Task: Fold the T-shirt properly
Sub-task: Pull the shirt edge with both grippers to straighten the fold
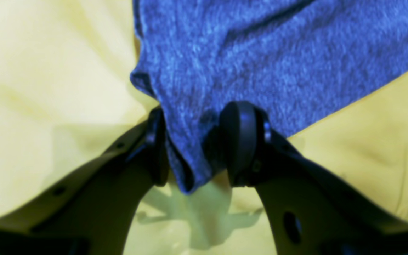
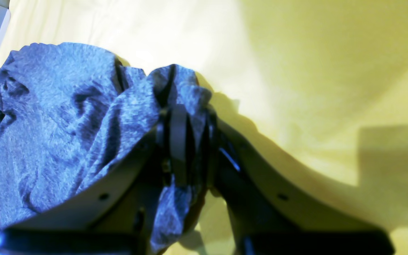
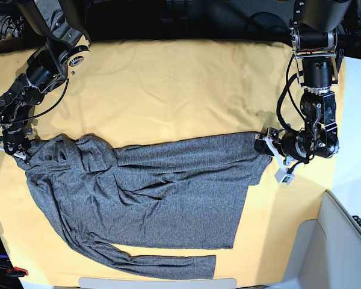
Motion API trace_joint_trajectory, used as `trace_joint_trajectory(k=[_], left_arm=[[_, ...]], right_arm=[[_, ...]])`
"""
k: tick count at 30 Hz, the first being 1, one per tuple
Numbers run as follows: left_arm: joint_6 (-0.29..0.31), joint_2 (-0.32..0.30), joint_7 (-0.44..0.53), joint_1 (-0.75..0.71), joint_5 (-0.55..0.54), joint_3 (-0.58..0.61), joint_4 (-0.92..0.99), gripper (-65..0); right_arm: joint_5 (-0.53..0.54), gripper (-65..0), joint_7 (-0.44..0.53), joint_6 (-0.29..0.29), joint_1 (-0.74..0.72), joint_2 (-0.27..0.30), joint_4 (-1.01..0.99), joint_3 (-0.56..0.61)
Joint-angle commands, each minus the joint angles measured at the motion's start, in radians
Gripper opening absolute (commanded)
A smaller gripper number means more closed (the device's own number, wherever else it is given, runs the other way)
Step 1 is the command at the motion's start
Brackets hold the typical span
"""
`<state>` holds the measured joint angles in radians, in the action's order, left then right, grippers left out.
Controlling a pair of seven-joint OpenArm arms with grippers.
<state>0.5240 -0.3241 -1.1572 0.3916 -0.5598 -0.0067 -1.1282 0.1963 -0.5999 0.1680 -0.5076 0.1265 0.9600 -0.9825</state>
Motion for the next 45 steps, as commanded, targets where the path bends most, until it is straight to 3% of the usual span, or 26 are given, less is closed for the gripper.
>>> trace_joint_trajectory(k=[1, 10, 17, 34, 40, 42, 45], left_arm=[[0.002, -0.002, 0.006, 0.028, -0.012, -0.002, -0.011, -39.8], [0.002, -0.027, 0.010, 0.028, -0.010, -0.002, -0.006, -32.5], [0.002, -0.033, 0.079, 0.030, -0.013, -0.002, 0.161, -32.2], [0.008, 0.043, 0.027, 0.007, -0.016, -0.003, 0.179, -32.6], [0.011, 0.052, 0.027, -0.006, -0.016, -0.002, 0.179, -41.5], [0.011, 0.052, 0.027, -0.006, -0.016, -0.002, 0.179, -47.9], [0.011, 0.050, 0.026, -0.006, -0.016, -0.002, 0.179, -62.2]], right_arm=[[-0.013, -57.4, -0.050, -0.006, -0.009, -0.003, 0.001, 0.003], [-0.013, -57.4, -0.055, -0.006, -0.009, -0.003, 0.004, 0.003], [-0.011, -57.4, -0.058, -0.006, -0.007, -0.003, 0.006, 0.003], [-0.011, -57.6, -0.059, -0.005, 0.007, -0.003, 0.006, 0.004], [-0.011, -57.6, -0.059, -0.005, 0.008, -0.003, 0.006, 0.004], [-0.013, -58.4, -0.059, -0.005, 0.010, -0.003, 0.004, 0.004], [-0.014, -65.0, -0.062, -0.005, 0.011, -0.003, 0.001, 0.006]])
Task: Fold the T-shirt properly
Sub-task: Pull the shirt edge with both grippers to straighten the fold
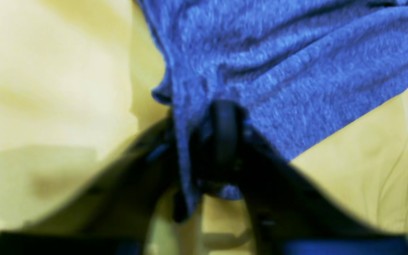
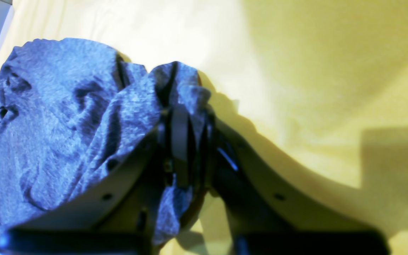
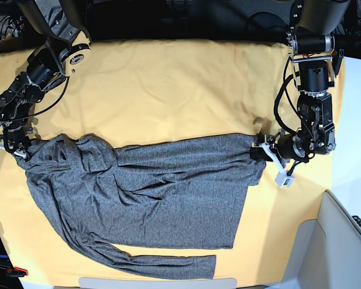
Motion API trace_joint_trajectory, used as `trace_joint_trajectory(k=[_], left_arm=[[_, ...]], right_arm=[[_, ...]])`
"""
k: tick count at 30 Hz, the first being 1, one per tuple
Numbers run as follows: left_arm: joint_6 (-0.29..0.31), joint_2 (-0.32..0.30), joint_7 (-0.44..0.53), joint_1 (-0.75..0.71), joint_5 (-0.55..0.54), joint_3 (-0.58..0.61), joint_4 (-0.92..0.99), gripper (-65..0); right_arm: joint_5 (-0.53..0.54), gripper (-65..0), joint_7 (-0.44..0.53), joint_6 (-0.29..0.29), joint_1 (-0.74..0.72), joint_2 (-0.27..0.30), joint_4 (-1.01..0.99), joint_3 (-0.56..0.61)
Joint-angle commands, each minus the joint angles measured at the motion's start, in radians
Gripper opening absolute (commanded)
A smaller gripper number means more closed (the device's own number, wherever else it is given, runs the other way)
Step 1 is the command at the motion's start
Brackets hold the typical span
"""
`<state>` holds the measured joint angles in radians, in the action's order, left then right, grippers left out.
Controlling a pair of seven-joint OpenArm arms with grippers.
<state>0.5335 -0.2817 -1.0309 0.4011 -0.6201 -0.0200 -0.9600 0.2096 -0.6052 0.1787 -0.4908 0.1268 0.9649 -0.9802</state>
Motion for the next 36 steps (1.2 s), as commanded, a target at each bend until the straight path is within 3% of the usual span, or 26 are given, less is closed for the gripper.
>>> trace_joint_trajectory(k=[1, 11, 22, 31, 36], left_arm=[[0.001, 0.006, -0.102, -0.015, 0.044, 0.012, 0.011, -65.0], [0.001, -0.011, -0.220, -0.015, 0.044, 0.004, -0.144, -64.7], [0.001, -0.035, -0.292, -0.078, 0.045, 0.002, -0.305, -64.7], [0.000, -0.109, -0.294, -0.182, 0.045, -0.021, -0.383, -64.7], [0.001, -0.113, -0.338, -0.236, 0.044, -0.117, -0.391, -64.7]], right_arm=[[-0.028, -65.0, -0.063, -0.015, -0.003, -0.003, -0.001, 0.004], [-0.028, -65.0, -0.118, -0.015, 0.010, 0.049, 0.039, 0.004], [-0.028, -65.0, -0.321, -0.015, 0.097, 0.060, 0.260, 0.004], [-0.028, -65.0, -0.421, -0.015, 0.182, 0.162, 0.312, 0.004], [-0.026, -65.0, -0.421, 0.051, 0.243, 0.208, 0.312, 0.004]])
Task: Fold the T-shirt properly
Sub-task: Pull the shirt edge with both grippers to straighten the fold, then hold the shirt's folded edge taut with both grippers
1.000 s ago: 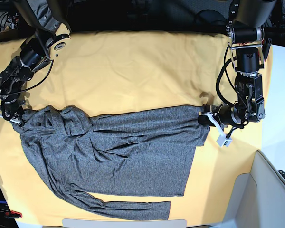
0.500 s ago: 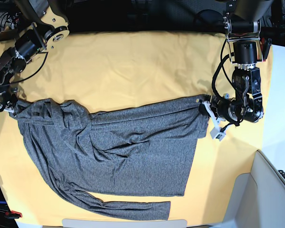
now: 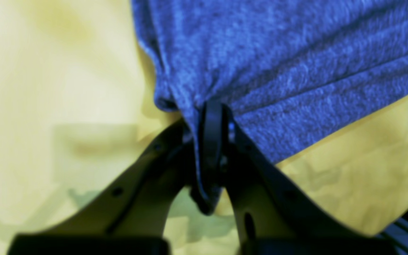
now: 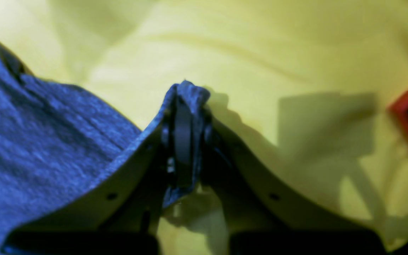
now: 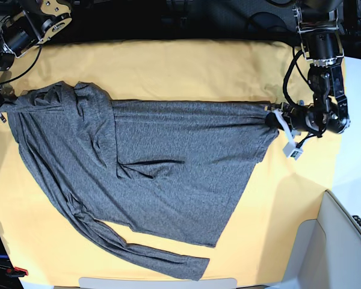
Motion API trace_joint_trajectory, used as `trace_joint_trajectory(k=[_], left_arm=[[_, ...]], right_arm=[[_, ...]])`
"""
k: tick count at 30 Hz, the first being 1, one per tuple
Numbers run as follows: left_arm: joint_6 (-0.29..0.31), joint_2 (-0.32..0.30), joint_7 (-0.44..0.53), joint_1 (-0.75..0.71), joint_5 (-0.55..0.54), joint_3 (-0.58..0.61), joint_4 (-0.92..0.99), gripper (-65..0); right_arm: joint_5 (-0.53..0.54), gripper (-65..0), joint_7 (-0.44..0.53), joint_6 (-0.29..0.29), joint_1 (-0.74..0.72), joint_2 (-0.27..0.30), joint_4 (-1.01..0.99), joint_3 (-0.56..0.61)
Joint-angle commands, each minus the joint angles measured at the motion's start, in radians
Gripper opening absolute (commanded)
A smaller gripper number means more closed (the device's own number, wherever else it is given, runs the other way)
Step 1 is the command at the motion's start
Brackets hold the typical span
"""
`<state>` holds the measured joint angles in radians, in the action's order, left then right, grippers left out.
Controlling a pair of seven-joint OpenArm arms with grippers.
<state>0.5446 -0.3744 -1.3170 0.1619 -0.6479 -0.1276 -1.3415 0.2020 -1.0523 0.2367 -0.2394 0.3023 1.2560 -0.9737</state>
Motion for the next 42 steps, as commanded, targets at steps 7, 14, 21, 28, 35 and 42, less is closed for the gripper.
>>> trace_joint_trajectory(k=[7, 14, 21, 28, 35, 42], left_arm=[[-0.010, -0.021, -0.079, -0.134, 0.072, -0.096, -0.160, -64.7], [-0.010, -0.018, -0.079, -0.262, 0.072, -0.139, -0.273, -64.7], [-0.010, -0.018, -0.079, -0.356, 0.072, -0.194, -0.290, -64.7], [-0.010, -0.001, -0.079, -0.424, 0.070, -0.205, -0.290, -64.7], [-0.010, 0.058, -0.079, -0.485, 0.070, -0.212, -0.349, -64.7], [-0.010, 0.076, -0.079, -0.519, 0.070, -0.212, -0.427, -64.7]], right_arm=[[-0.019, -65.0, 0.030, 0.008, 0.085, 0.079, 0.021, 0.026], [-0.019, -65.0, 0.034, 0.010, 0.143, 0.110, 0.021, 0.086], [-0.017, -65.0, 0.034, 0.010, 0.185, 0.133, 0.023, 0.131], [-0.017, -65.0, 0.033, 0.010, 0.214, 0.143, 0.023, 0.132], [-0.017, -65.0, 0.034, 0.010, 0.268, 0.134, 0.023, 0.151], [-0.017, -65.0, 0.036, 0.010, 0.325, 0.105, 0.074, 0.218]])
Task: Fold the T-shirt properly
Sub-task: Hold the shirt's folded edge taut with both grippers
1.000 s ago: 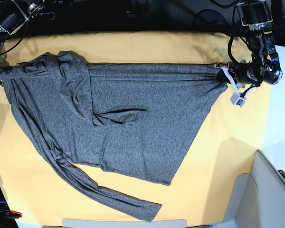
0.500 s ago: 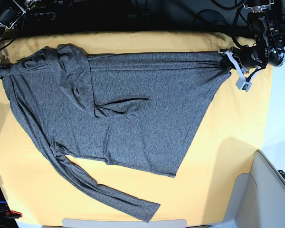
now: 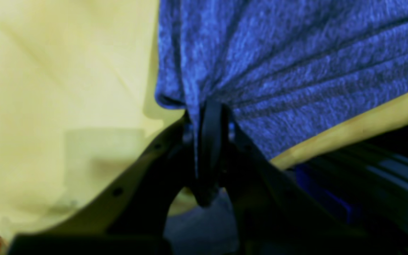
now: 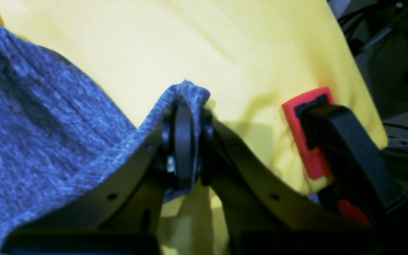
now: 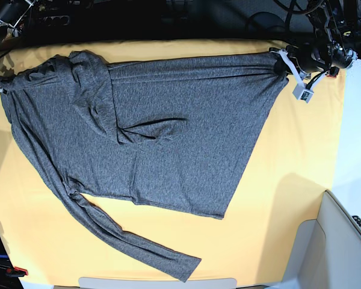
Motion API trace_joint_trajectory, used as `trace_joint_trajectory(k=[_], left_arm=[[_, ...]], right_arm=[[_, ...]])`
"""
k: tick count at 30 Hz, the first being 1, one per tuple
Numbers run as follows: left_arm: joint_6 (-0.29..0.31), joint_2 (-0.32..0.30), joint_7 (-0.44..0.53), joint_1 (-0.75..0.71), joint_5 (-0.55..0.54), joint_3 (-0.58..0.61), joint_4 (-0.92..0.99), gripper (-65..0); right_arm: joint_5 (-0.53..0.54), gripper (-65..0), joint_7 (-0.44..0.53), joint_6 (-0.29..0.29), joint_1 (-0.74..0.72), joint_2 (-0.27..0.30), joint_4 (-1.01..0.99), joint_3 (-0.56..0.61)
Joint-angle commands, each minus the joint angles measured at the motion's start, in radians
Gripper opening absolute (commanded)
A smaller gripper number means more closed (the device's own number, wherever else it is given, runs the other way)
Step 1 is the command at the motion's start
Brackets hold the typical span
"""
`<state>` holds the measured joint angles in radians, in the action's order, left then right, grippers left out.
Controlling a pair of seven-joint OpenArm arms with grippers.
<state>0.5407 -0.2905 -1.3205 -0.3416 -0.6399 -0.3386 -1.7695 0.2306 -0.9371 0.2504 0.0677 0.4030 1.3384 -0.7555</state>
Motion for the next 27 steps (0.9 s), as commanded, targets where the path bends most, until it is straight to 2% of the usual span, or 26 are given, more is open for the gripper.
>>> trace_joint_trajectory(k=[1, 8, 21, 23, 27], left_arm=[[-0.006, -0.008, -0.076, -0.015, 0.062, -0.001, 0.001, -64.7], [-0.006, -0.009, -0.076, -0.029, 0.062, -0.006, 0.001, -64.7], [-0.006, -0.009, -0.076, -0.046, 0.062, 0.000, 0.001, -63.9], [-0.006, -0.009, -0.076, -0.044, 0.062, 0.000, 0.001, -60.8], [-0.006, -0.009, -0.076, -0.044, 0.062, 0.000, 0.001, -49.7]], right_arm=[[-0.046, -65.0, -0.079, -0.004, 0.030, -0.005, 0.016, 0.000], [-0.046, -65.0, -0.086, -0.004, 0.091, -0.028, 0.111, 0.027], [-0.046, -65.0, -0.081, -0.004, 0.114, -0.040, 0.115, 0.027], [-0.046, -64.9, -0.086, -0.004, 0.114, -0.042, 0.115, 0.029], [-0.046, -56.1, -0.087, -0.004, 0.114, -0.048, 0.117, 0.029]])
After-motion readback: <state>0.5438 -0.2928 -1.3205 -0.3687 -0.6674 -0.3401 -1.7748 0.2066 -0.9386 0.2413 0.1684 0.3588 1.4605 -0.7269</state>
